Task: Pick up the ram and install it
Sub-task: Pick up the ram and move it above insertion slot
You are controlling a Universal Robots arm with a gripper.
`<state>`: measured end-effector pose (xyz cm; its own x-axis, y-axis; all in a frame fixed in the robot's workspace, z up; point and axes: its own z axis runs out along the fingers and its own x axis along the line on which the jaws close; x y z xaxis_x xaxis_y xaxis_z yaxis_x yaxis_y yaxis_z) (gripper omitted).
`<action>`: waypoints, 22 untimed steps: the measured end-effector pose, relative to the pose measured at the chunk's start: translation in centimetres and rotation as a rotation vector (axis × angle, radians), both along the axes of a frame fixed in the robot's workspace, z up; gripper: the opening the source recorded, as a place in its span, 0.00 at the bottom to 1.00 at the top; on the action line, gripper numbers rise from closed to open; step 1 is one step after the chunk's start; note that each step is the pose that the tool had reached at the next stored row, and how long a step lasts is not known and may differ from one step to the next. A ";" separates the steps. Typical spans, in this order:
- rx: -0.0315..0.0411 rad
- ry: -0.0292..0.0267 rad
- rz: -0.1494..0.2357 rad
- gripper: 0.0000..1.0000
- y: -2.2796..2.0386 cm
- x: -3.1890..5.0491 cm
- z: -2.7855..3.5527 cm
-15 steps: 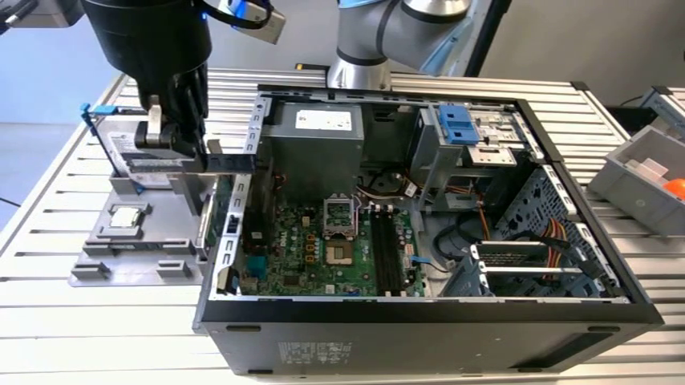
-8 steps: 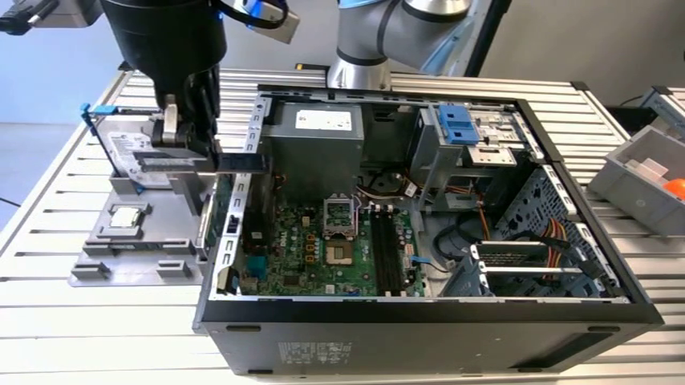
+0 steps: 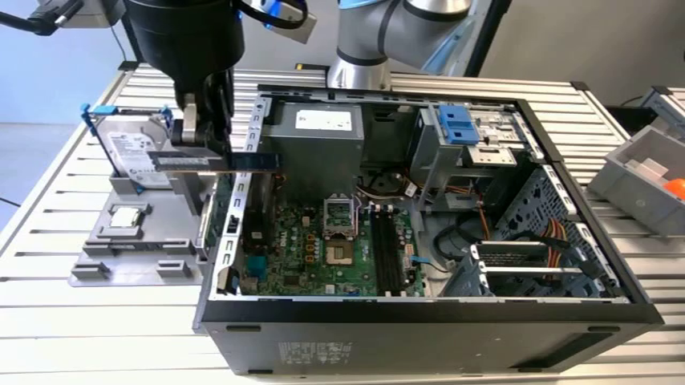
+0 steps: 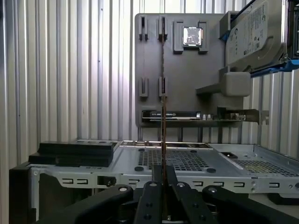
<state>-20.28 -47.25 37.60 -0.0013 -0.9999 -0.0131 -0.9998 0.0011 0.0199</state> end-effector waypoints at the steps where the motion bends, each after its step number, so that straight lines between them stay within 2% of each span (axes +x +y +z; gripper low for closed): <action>1: 0.0001 -0.0001 0.000 0.00 0.02 0.16 -0.01; 22: 0.0000 0.0000 0.000 0.00 0.56 3.73 0.00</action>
